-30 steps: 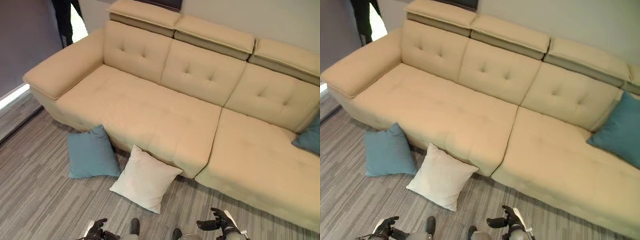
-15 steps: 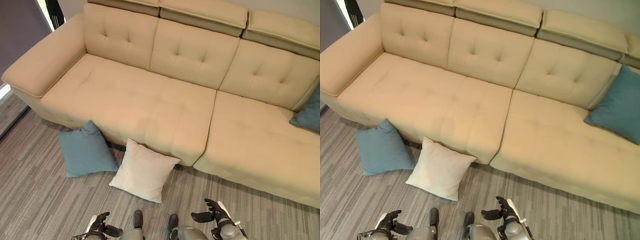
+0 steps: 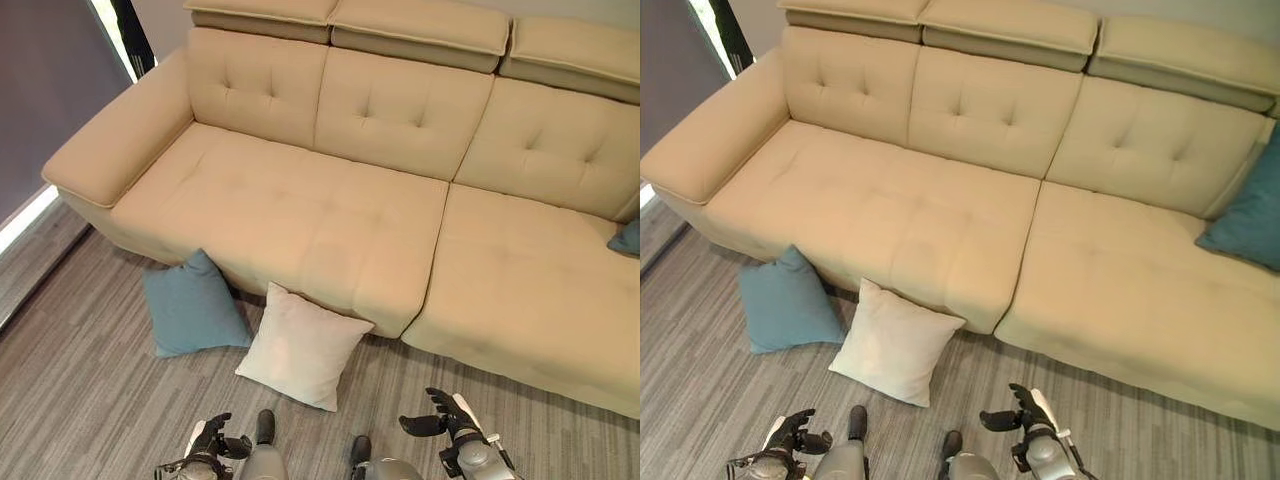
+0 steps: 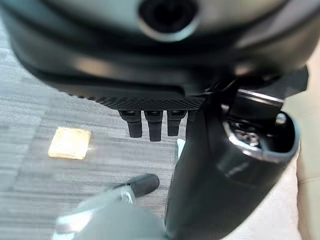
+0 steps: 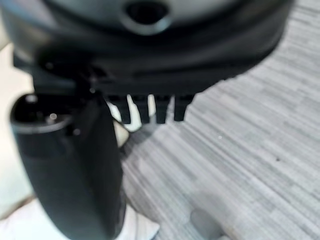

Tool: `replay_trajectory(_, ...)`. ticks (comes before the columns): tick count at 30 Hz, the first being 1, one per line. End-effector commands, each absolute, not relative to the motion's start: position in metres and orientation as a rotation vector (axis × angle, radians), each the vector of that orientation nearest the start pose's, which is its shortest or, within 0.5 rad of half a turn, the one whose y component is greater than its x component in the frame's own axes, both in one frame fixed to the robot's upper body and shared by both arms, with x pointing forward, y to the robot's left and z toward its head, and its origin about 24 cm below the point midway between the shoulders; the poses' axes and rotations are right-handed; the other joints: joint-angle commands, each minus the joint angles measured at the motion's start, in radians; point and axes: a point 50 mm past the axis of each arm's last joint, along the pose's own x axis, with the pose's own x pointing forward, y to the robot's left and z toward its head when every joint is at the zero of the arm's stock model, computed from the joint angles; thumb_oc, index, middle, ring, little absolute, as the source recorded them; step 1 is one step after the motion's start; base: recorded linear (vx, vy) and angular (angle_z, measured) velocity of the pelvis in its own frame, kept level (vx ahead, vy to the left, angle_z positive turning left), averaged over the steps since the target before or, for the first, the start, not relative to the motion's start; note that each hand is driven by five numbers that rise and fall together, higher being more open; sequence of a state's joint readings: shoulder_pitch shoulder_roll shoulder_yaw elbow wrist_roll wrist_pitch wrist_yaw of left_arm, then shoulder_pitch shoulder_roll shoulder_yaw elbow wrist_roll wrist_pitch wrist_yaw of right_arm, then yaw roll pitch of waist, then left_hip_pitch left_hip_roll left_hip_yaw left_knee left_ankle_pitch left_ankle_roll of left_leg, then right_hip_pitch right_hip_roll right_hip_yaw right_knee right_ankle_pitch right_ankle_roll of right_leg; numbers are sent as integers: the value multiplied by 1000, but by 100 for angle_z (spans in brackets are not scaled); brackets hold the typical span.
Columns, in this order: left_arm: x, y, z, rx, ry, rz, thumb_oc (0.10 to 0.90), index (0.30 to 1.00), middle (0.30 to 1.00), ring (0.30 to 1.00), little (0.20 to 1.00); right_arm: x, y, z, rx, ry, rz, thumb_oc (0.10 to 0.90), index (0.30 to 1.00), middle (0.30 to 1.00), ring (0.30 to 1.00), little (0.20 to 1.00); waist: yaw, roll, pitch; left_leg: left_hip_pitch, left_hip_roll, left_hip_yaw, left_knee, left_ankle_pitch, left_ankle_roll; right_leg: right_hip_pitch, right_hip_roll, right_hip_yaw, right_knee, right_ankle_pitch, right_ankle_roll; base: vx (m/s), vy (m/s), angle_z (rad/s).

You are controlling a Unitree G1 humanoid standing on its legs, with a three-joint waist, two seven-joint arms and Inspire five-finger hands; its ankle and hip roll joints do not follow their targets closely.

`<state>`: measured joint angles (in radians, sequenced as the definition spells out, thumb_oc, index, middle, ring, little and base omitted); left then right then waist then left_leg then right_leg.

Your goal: Pick up all the scattered cushions and arrange them neatly on the sofa.

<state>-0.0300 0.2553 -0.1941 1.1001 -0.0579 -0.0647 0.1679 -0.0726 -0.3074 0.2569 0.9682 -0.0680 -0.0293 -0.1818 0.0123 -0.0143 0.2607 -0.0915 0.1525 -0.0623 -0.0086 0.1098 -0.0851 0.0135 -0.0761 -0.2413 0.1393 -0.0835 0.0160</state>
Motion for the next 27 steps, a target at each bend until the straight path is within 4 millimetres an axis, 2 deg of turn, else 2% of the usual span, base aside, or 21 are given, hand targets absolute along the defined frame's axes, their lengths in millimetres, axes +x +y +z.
replay_trajectory(1, 130, 233, -144, 392, 981, 117, 800, 900, 900, 900, 900, 180, -239, -113, -579, 776, -68, 800, 900, 900, 900, 900, 0, -40, -59, -40, -35, -3, 29, -75, -7, 12, -61, 63, -51, -42, 98, 129, 355, -11)
replay_trajectory(5, 138, 242, -139, 431, 957, 123, 800, 900, 900, 900, 900, 178, -231, -118, -558, 797, -51, 800, 900, 900, 900, 900, 5, -68, -55, -39, -78, 32, 65, -118, 24, -26, -117, 88, 11, -13, 131, 79, 324, -2)
replay_trajectory(8, 148, 251, -131, 457, 917, 146, 800, 900, 900, 900, 900, 182, -225, -117, -553, 788, -39, 800, 900, 900, 900, 900, 9, -75, -33, -25, -102, 77, 69, -136, 51, -81, -165, 86, 93, 44, 155, -13, 293, -34)
replay_trajectory(9, 151, 254, -129, 463, 908, 153, 800, 900, 900, 900, 900, 184, -224, -116, -551, 779, -37, 800, 900, 900, 900, 900, 11, -74, -26, -19, -106, 86, 65, -139, 59, -101, -175, 81, 121, 60, 150, -25, 269, -32)
replay_trajectory(11, 153, 261, -126, 474, 897, 170, 800, 900, 900, 900, 900, 188, -222, -114, -552, 760, -36, 800, 900, 900, 900, 900, 18, -67, -15, -2, -105, 109, 49, -142, 67, -119, -182, 39, 150, 50, 135, -6, 235, -33)
replay_trajectory(12, 153, 263, -125, 475, 893, 173, 800, 900, 900, 900, 900, 189, -221, -114, -550, 758, -32, 800, 900, 900, 900, 900, 17, -69, -9, 3, -110, 115, 46, -141, 72, -127, -163, 26, 163, 40, 125, -6, 250, -41)
replay_trajectory(13, 154, 266, -124, 466, 886, 195, 800, 900, 900, 900, 900, 191, -220, -113, -551, 751, -31, 800, 900, 900, 900, 900, 15, -75, 8, 14, -132, 116, 32, -136, 78, -145, -93, 32, 163, 13, 108, -5, 174, -36)
replay_trajectory(15, 154, 266, -124, 466, 886, 195, 800, 900, 900, 900, 900, 191, -220, -113, -551, 751, -31, 800, 900, 900, 900, 900, 14, -74, 6, 11, -131, 116, 32, -134, 78, -147, -92, 32, 161, 15, 107, -25, 78, -29)
replay_trajectory(16, 158, 268, -122, 448, 876, 222, 800, 900, 900, 900, 900, 193, -220, -112, -551, 750, -38, 800, 900, 900, 900, 900, 19, -88, 24, -7, -159, 115, 28, -128, 80, -161, -23, 24, 112, 3, 95, -35, 69, -8)
replay_trajectory(17, 161, 268, -120, 431, 860, 234, 800, 900, 900, 900, 900, 192, -221, -113, -546, 751, -44, 800, 900, 900, 900, 900, 34, -93, 21, -15, -170, 122, 30, -133, 78, -124, -42, -22, 44, -10, 92, -37, 85, 3)
replay_trajectory(18, 163, 265, -120, 421, 850, 241, 800, 900, 900, 900, 900, 194, -221, -112, -547, 745, -50, 800, 900, 900, 900, 900, 34, -90, 23, -25, -174, 128, 31, -131, 74, -114, -45, -40, 14, -12, 87, -23, 16, 8)
replay_trajectory(19, 169, 265, -117, 417, 836, 250, 800, 900, 900, 900, 900, 196, -218, -111, -541, 736, -48, 800, 900, 900, 900, 900, 29, -93, 34, -44, -178, 128, 35, -126, 73, -133, -6, 17, 23, -23, 72, -74, 11, 13)
replay_trajectory(20, 176, 265, -113, 390, 804, 271, 800, 900, 900, 900, 900, 202, -218, -107, -544, 719, -44, 800, 900, 900, 900, 900, 28, -92, 45, -63, -175, 126, 38, -120, 74, -164, 4, 43, 30, -12, 75, -108, -26, 34)
replay_trajectory(21, 181, 267, -109, 364, 777, 301, 800, 900, 900, 900, 900, 205, -218, -105, -552, 705, -48, 800, 900, 900, 900, 900, 46, -95, 46, -87, -172, 134, 45, -120, 74, -160, -14, 5, 12, -2, 79, -77, -10, 40)
replay_trajectory(22, 181, 267, -109, 364, 777, 301, 800, 900, 900, 900, 900, 205, -218, -105, -552, 705, -48, 800, 900, 900, 900, 900, 47, -95, 49, -83, -172, 135, 45, -122, 73, -157, -14, 5, 14, -5, 79, -53, -42, 15)
replay_trajectory(23, 181, 266, -109, 342, 771, 308, 800, 900, 900, 900, 900, 206, -217, -105, -548, 701, -48, 800, 900, 900, 900, 900, 54, -95, 47, -101, -170, 142, 41, -114, 72, -156, -24, -25, 0, -4, 73, -57, -36, -20)
replay_trajectory(27, 200, 263, -97, 293, 687, 347, 800, 900, 900, 900, 900, 222, -218, -94, -473, 649, -130, 800, 900, 900, 900, 900, 50, -80, 85, -191, -168, 139, 73, -102, 72, -239, -21, -13, 7, 3, 57, -82, -20, 0)
